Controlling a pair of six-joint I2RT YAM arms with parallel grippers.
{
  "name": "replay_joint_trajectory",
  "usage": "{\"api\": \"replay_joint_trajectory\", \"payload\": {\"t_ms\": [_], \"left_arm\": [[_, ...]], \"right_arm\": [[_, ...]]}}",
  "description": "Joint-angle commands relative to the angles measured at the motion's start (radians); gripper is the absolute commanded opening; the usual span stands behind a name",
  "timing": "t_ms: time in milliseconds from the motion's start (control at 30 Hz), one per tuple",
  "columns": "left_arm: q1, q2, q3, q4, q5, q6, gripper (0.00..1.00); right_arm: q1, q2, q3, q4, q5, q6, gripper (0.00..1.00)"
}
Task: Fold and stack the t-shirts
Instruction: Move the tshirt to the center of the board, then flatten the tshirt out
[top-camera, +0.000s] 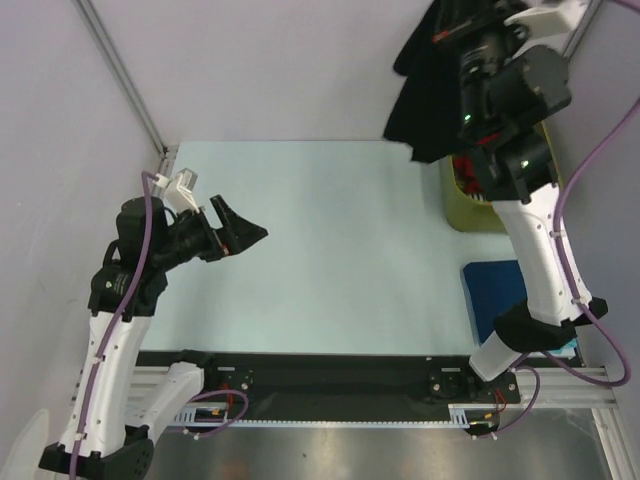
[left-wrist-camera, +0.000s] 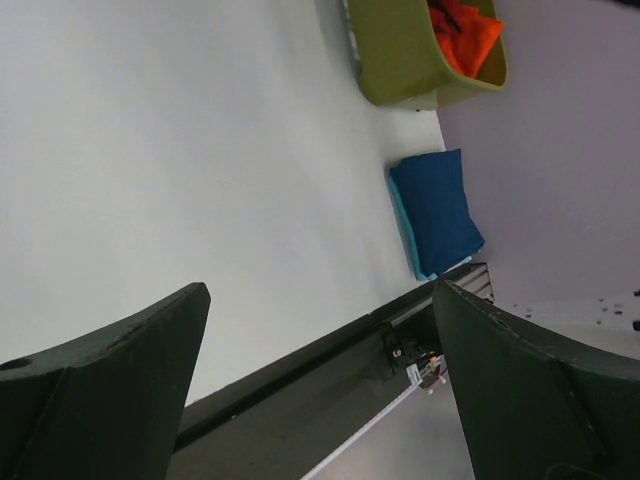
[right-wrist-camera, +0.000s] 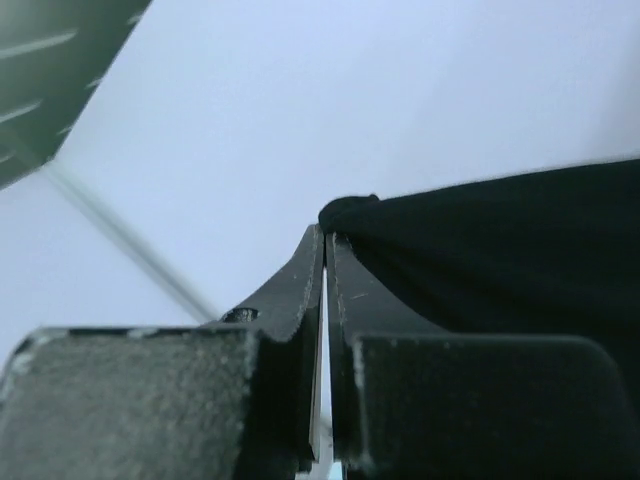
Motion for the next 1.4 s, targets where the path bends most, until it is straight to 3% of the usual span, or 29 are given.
{"api": "replay_joint_trajectory", "payload": {"t_ms": [0, 33, 133, 167, 200, 233, 300, 333, 433, 500, 533, 567, 667, 833, 900, 967, 1000, 1200, 1367], "left_arm": [[0.018, -0.007, 0.077, -0.052, -0.035, -0.004, 1.0], [0.018, -0.013, 0.088, -0.075, -0.064, -0.006, 1.0], [0.019, -0.041, 0.081, -0.115, -0.098, -0.029, 1.0], [0.019, -0.049, 0.076, -0.122, -0.124, -0.037, 1.0], [0.021, -0.056, 0.073, -0.135, -0.138, -0.044, 1.0], [0.021, -0.064, 0.068, -0.165, -0.16, -0.05, 1.0], [0.021, -0.086, 0.058, -0.19, -0.226, -0.06, 1.0], [0.021, -0.09, 0.042, -0.202, -0.242, -0.06, 1.0], [0.021, -0.104, -0.059, -0.15, -0.208, -0.066, 1.0], [0.018, -0.074, -0.205, -0.078, -0.102, -0.095, 1.0], [0.013, -0.049, -0.247, -0.057, -0.082, -0.107, 1.0], [-0.032, -0.031, -0.281, -0.023, -0.092, -0.119, 1.0], [-0.108, 0.043, -0.338, 0.054, -0.258, -0.144, 1.0], [-0.094, 0.308, -0.3, 0.124, -0.353, -0.084, 0.99], [-0.073, 0.391, -0.277, 0.1, -0.361, -0.046, 0.89], [-0.021, 0.483, -0.257, 0.043, -0.414, -0.053, 0.72], [-0.004, 0.5, -0.266, 0.011, -0.422, -0.052, 0.7], [0.088, 0.415, -0.372, 0.043, -0.494, -0.084, 0.99], [0.131, 0.482, -0.427, 0.123, -0.375, -0.055, 0.98]], "right_arm": [[0.202, -0.052, -0.146, 0.025, -0.017, -0.007, 0.0], [0.292, -0.075, -0.204, 0.023, -0.014, -0.007, 0.0], [0.403, -0.178, -0.485, -0.001, -0.003, -0.007, 0.0], [0.443, -0.204, -0.556, -0.029, -0.026, 0.002, 0.06], [0.454, -0.227, -0.615, -0.11, -0.034, 0.018, 0.48], [0.457, -0.279, -0.744, -0.154, -0.043, 0.066, 0.67], [0.431, -0.326, -0.862, -0.257, -0.139, 0.085, 0.89], [0.413, -0.375, -0.975, -0.285, -0.182, 0.081, 0.94], [0.286, -0.428, -1.131, -0.406, -0.415, 0.061, 0.95], [0.153, -0.443, -1.209, -0.446, -0.539, 0.09, 0.92], [0.123, -0.449, -1.254, -0.421, -0.684, 0.097, 0.91], [0.094, -0.446, -1.36, -0.376, -0.766, 0.102, 0.89], [0.075, -0.352, -1.473, -0.218, -0.971, 0.099, 0.88], [0.107, -0.187, -1.469, -0.175, -0.984, 0.05, 0.87], [0.107, -0.103, -1.457, -0.146, -1.032, 0.05, 0.88], [0.11, -0.046, -1.438, -0.158, -1.057, 0.039, 0.87], [0.111, -0.005, -1.431, -0.163, -1.051, 0.042, 0.87], [0.114, 0.067, -1.403, -0.15, -1.0, 0.058, 0.78], [0.127, 0.162, -1.378, -0.097, -1.014, 0.105, 0.69]]}}
